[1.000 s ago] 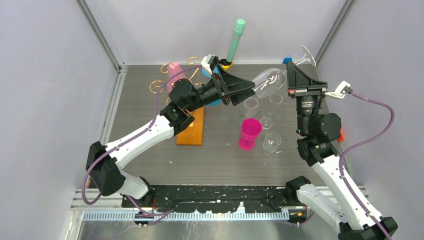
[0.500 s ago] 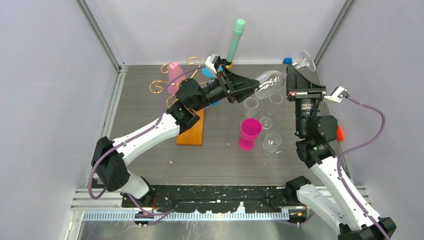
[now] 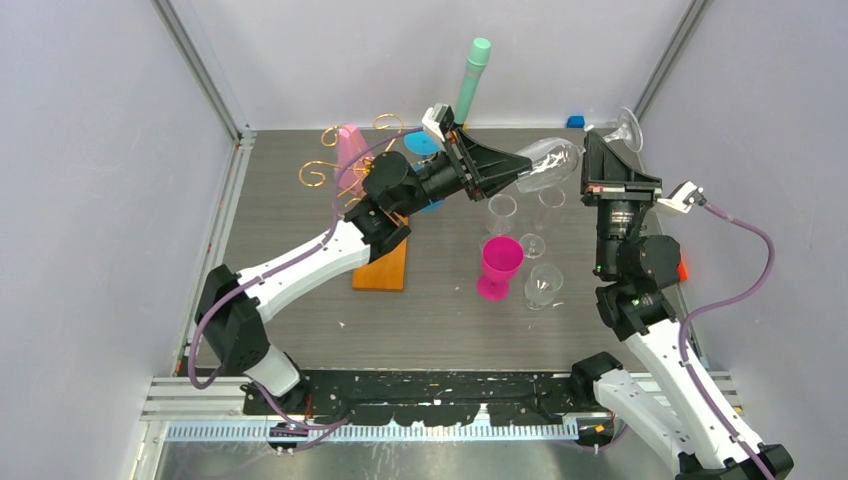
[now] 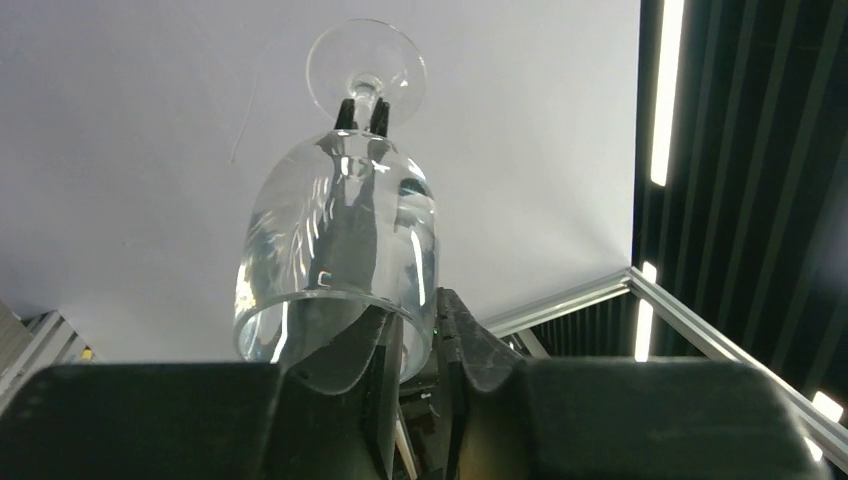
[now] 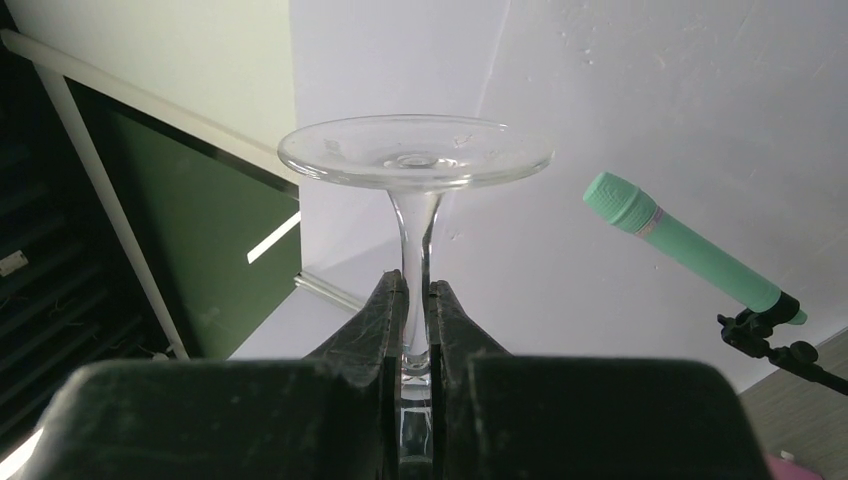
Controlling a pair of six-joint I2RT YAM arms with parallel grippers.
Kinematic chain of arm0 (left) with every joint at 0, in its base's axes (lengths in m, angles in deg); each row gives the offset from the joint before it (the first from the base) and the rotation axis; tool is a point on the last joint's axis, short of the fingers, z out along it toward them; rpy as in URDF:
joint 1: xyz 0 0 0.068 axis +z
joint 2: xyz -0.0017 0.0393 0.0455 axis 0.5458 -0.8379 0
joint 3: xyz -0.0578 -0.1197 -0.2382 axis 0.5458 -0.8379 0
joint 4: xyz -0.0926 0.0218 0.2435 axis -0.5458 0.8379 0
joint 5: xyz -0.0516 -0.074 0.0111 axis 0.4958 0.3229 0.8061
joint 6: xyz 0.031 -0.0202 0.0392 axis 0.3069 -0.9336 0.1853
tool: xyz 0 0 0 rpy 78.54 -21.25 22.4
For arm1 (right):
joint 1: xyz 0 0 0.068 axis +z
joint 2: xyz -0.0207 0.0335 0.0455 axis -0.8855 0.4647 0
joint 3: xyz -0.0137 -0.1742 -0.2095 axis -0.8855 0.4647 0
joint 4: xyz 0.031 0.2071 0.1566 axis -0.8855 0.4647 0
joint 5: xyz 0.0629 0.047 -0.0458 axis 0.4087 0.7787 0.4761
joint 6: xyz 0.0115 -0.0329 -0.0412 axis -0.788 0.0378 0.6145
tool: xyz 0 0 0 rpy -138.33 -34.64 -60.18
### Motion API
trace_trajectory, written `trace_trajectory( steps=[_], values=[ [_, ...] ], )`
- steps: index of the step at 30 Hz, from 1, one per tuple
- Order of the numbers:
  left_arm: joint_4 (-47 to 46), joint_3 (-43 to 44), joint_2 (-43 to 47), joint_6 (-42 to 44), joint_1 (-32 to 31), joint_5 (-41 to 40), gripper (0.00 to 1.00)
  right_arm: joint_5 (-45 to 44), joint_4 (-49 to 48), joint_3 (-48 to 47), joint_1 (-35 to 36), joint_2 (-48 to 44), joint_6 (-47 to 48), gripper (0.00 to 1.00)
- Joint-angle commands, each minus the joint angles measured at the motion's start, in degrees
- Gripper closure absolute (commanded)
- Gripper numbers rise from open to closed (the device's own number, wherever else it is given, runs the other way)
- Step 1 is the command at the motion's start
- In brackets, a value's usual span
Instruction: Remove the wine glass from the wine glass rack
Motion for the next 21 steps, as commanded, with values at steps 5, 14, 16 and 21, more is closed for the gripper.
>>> trace_trajectory(
  steps=[5,14,16,21],
  values=[
    [-3.5,5.0,-1.5,-0.3,-1.0,-0.6,1.0,1.0,-0.3,0.4,0.6,-1.3,3.5,1.0],
    [0.3,8.2,-1.9,5.9,-1.1,1.9,1.0,0.2,5.6,-1.9,0.5,-2.6,7.8,0.9],
    [3.7,10.2,-2.0,10.1,-1.1,3.2,1.0,0.0,9.8,-3.5,0.5,-3.0,8.8,0.77],
    [15.7,15.3,-2.1,23.0,-1.1,4.8,1.0,0.0,19.8,-6.6,0.5,-4.7,12.0,0.51]
  ],
)
